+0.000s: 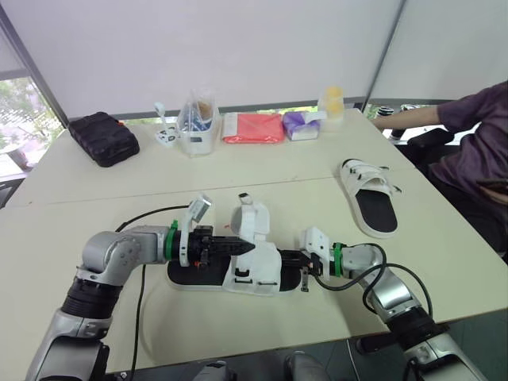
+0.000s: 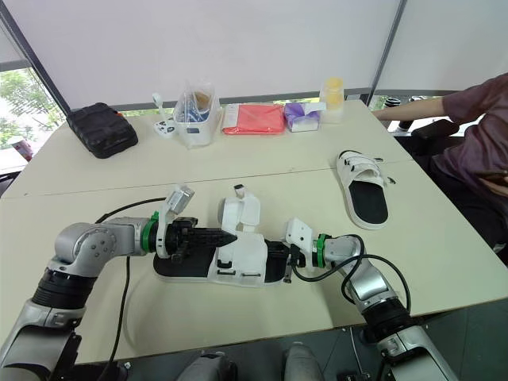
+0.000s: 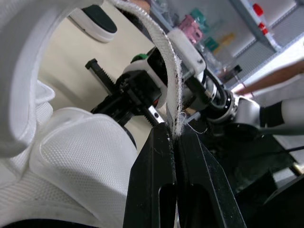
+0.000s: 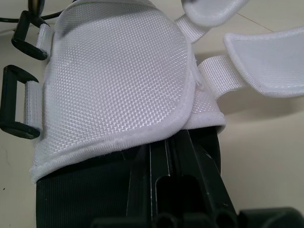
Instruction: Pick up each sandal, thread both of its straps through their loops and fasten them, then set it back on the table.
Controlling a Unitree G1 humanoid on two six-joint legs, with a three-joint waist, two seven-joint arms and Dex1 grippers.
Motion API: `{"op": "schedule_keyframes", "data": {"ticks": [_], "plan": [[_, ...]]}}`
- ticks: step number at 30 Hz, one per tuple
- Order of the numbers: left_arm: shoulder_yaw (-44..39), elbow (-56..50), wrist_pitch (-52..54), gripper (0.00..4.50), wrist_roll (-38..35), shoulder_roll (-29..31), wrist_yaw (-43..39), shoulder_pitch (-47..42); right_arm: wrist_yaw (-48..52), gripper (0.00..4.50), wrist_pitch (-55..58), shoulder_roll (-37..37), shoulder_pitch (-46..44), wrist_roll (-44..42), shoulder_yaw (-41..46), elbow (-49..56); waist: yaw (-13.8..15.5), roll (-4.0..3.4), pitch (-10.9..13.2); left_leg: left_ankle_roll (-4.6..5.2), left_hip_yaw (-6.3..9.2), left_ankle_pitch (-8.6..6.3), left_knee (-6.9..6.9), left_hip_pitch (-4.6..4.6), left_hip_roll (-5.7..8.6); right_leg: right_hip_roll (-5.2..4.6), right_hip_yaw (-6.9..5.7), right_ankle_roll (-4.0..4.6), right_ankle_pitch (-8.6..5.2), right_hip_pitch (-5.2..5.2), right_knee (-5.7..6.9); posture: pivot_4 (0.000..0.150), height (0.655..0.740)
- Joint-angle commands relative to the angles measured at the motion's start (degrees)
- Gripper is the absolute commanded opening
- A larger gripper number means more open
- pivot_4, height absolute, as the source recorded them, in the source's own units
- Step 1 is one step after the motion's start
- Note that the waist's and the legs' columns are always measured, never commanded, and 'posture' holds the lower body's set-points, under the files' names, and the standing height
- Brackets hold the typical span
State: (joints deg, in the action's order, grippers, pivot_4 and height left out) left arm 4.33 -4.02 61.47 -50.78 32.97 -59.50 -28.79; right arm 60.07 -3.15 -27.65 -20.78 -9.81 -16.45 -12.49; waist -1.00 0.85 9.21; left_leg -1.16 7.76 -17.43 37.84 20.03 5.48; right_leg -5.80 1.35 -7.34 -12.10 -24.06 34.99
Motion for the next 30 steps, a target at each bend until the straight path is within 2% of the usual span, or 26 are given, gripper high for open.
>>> {"op": "schedule_keyframes", "data": {"ticks": [1,13,30], "plan": [[0.3,-2.4,-1.5,0.06,0.7,-0.4,-0.5,0.3,-1.1,0.0,3.0,-0.1,1.9,4.0,-2.2,-3.4,0.0,0.0,0.0,0.0,0.0,0.0,0.0,0.0,0.0,0.0,0.0,0.0,0.0,0.0,0.0,0.15,0.74],[1.8,-3.6,-5.1,0.06,4.6,-0.4,-0.6,2.7,-1.0,0.0,2.9,-0.1,1.8,3.9,-2.1,-3.5,0.0,0.0,0.0,0.0,0.0,0.0,-0.12,-0.02,-0.03,0.01,0.0,0.01,-0.02,-0.02,-0.05,0.15,0.74],[-1.3,-4.7,-8.5,0.06,4.9,-0.3,0.5,5.2,-1.0,0.0,2.7,0.2,1.5,3.9,-2.0,-4.1,0.0,0.0,0.0,-0.01,0.0,0.0,-0.34,-0.05,-0.11,0.07,0.0,0.04,-0.03,-0.06,-0.16,0.15,0.74]]}}
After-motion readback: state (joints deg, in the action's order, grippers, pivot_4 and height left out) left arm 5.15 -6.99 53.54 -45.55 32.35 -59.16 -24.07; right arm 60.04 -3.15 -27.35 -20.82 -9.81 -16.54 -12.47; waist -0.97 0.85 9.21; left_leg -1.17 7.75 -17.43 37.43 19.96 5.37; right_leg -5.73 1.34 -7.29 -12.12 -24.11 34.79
